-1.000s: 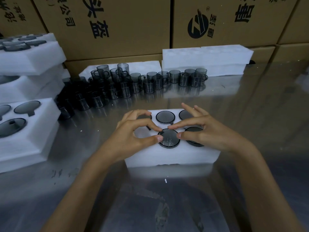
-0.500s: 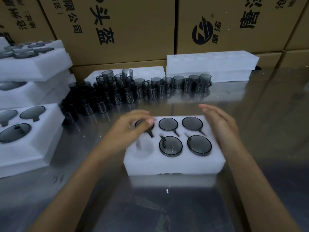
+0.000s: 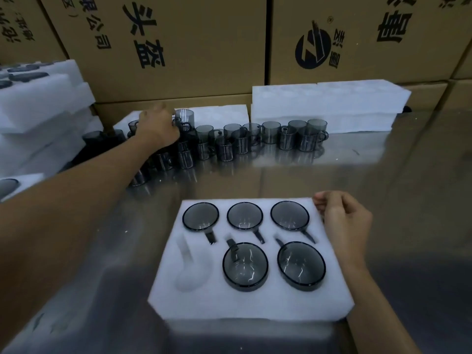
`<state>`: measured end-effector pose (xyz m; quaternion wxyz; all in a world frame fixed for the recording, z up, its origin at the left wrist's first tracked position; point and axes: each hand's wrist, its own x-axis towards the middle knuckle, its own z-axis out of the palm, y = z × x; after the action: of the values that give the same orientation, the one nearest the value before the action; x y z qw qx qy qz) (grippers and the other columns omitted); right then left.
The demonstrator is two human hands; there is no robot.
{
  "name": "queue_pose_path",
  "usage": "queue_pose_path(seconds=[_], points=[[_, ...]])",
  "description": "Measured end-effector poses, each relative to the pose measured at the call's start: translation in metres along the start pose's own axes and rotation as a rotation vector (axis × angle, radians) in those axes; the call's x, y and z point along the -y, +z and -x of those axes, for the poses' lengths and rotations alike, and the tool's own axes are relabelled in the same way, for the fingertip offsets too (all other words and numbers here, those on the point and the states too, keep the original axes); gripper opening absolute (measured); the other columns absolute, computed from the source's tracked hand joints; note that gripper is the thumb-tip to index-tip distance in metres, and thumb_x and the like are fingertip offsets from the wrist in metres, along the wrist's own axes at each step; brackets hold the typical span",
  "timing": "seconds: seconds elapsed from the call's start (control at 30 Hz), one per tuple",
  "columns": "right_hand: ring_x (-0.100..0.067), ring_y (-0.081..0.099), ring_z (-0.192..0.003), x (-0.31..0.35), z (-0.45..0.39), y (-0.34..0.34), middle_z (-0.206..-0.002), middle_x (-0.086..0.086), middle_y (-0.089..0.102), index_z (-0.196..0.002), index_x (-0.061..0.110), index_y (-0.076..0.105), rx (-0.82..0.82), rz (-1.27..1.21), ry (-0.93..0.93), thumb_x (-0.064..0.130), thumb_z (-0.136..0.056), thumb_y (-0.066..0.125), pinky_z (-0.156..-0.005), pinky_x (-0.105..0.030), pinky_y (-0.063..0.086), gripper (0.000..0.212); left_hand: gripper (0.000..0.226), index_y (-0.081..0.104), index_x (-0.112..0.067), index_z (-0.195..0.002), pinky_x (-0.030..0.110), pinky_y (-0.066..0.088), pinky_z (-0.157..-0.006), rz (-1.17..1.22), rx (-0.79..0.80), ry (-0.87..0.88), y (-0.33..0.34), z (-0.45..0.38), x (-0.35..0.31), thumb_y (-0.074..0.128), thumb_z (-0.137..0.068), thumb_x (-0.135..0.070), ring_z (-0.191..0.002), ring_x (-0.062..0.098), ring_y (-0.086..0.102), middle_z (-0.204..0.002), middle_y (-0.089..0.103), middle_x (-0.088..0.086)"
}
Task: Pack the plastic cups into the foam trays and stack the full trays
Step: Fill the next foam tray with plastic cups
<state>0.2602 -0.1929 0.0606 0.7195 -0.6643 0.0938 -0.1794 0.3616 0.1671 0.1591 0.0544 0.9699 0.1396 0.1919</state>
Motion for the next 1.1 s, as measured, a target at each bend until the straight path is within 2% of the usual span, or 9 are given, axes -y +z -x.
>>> queue_pose_path(seconds=[0.13, 0.37, 0.53, 0.63, 0.77, 0.83, 0.9, 1.0, 1.1], points=[[-0.005, 0.064, -0.064, 0.0, -0.001, 0.0, -0.066, 0.01, 0.071, -0.068, 0.016, 0.07, 0.007, 0.018, 0.008, 0.009, -0.087, 0.052, -0.068, -0.028, 0.051, 0.027, 0.032, 0.065, -0.01, -0.119, 0.045, 0.022, -0.115, -0.167, 0.008, 0.0, 0.018, -0.007, 0.009, 0.059, -0.091, -0.023, -0.132, 0.036, 0.038, -0.141, 0.045, 0.018], [-0.007, 0.065, -0.067, 0.003, -0.002, -0.001, -0.068, 0.007, 0.072, -0.07, 0.016, 0.071, 0.023, 0.037, 0.038, 0.011, -0.087, 0.053, -0.067, -0.027, 0.05, 0.025, 0.019, 0.061, -0.005, -0.091, 0.048, 0.047, -0.094, 0.036, -0.063, 0.086, 0.011, 0.01, 0.003, 0.063, -0.092, -0.023, -0.112, 0.037, 0.05, -0.117, 0.055, 0.015], [-0.013, 0.063, -0.066, 0.008, 0.001, -0.002, -0.069, 0.003, 0.071, -0.071, 0.015, 0.072, 0.043, 0.038, 0.083, 0.012, -0.086, 0.055, -0.066, -0.029, 0.051, 0.023, 0.022, 0.062, -0.007, -0.084, 0.032, 0.043, -0.08, 0.232, -0.133, 0.157, -0.017, 0.044, -0.015, 0.073, -0.087, -0.026, -0.099, 0.03, 0.058, -0.112, 0.056, 0.012], [-0.013, 0.062, -0.067, 0.016, 0.005, -0.004, -0.069, 0.001, 0.07, -0.074, 0.012, 0.071, 0.064, 0.011, 0.072, 0.009, -0.089, 0.054, -0.063, -0.026, 0.05, 0.023, 0.045, 0.049, -0.014, -0.098, 0.034, 0.045, -0.07, 0.401, -0.171, 0.182, -0.039, 0.085, -0.028, 0.082, -0.077, -0.036, -0.088, 0.023, 0.059, -0.101, 0.058, 0.002], [-0.008, 0.064, -0.08, 0.046, 0.014, -0.007, -0.085, 0.002, 0.074, -0.08, 0.014, 0.072, 0.117, 0.084, -0.15, 0.006, -0.091, 0.053, -0.073, -0.013, 0.048, 0.024, 0.059, 0.051, -0.028, -0.117, 0.023, 0.046, -0.083, 0.573, -0.197, 0.167, -0.052, 0.153, -0.045, 0.084, -0.071, -0.047, -0.098, 0.006, 0.056, -0.108, 0.057, -0.011], [-0.005, 0.066, -0.084, 0.069, 0.028, -0.002, -0.083, 0.01, 0.074, -0.081, 0.02, 0.073, 0.202, 0.062, -0.317, 0.004, -0.09, 0.056, -0.076, -0.008, 0.046, 0.025, 0.054, 0.059, -0.03, -0.115, 0.009, 0.041, -0.085, 0.622, -0.22, 0.165, -0.055, 0.183, -0.052, 0.083, -0.071, -0.05, -0.095, -0.004, 0.052, -0.106, 0.056, -0.018], [-0.002, 0.067, -0.088, 0.085, 0.048, 0.006, -0.088, 0.015, 0.074, -0.089, 0.029, 0.073, 0.406, 0.105, -0.438, 0.005, -0.09, 0.062, -0.078, -0.008, 0.047, 0.026, 0.05, 0.063, -0.031, -0.111, 0.001, 0.038, -0.08, 0.71, -0.231, 0.117, -0.057, 0.209, -0.058, 0.083, -0.069, -0.052, -0.097, -0.009, 0.053, -0.103, 0.055, -0.021], [0.0, 0.061, -0.097, 0.09, 0.084, 0.025, -0.108, 0.019, 0.066, -0.113, 0.038, 0.064, 0.772, 0.271, -0.447, 0.011, -0.083, 0.072, -0.078, -0.014, 0.052, 0.042, 0.044, 0.066, -0.03, -0.103, 0.01, 0.047, -0.08, 0.815, -0.234, 0.05, -0.058, 0.237, -0.07, 0.084, -0.068, -0.049, -0.095, -0.005, 0.057, -0.1, 0.059, -0.013], [-0.008, 0.059, -0.094, 0.083, 0.108, 0.038, -0.11, 0.016, 0.062, -0.115, 0.038, 0.057, 0.766, 0.377, -0.515, 0.027, -0.075, 0.078, -0.083, -0.035, 0.054, 0.046, 0.036, 0.066, -0.03, -0.095, 0.021, 0.052, -0.078, 0.863, -0.23, -0.015, -0.06, 0.256, -0.076, 0.084, -0.068, -0.046, -0.088, -0.003, 0.059, -0.095, 0.059, -0.01]])
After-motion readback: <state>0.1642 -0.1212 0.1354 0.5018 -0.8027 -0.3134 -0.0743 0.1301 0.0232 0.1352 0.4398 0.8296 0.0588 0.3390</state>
